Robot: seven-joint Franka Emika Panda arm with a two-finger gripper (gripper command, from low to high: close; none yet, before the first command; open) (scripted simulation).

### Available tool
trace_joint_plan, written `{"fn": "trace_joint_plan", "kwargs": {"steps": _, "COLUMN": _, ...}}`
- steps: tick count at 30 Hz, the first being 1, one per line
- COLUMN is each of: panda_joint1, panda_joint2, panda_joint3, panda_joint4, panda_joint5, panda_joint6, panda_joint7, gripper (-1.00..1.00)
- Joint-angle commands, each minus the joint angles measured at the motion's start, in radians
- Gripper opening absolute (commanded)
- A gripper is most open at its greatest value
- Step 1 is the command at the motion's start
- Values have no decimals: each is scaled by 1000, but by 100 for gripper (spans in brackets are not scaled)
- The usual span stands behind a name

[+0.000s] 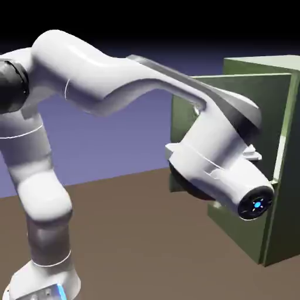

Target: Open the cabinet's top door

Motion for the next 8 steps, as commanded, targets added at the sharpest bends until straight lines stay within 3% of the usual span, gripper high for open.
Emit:
{"fn": "trace_joint_plan", "kwargs": {"steps": 1, "panda_joint1": -13, "panda_joint2": 37, "panda_joint3": -6, "panda_joint4": 24, "panda_joint5": 5, "panda_joint6": -41, "panda_joint7": -14, "gripper": -100}}
{"fn": "trace_joint_plan", "kwargs": {"steps": 8, "panda_joint1": -129, "panda_joint2": 261, "panda_joint3": 17, "panda_joint4": 194, "panda_joint5": 32, "panda_joint6": -283, "panda_joint7": -103, "gripper": -100}}
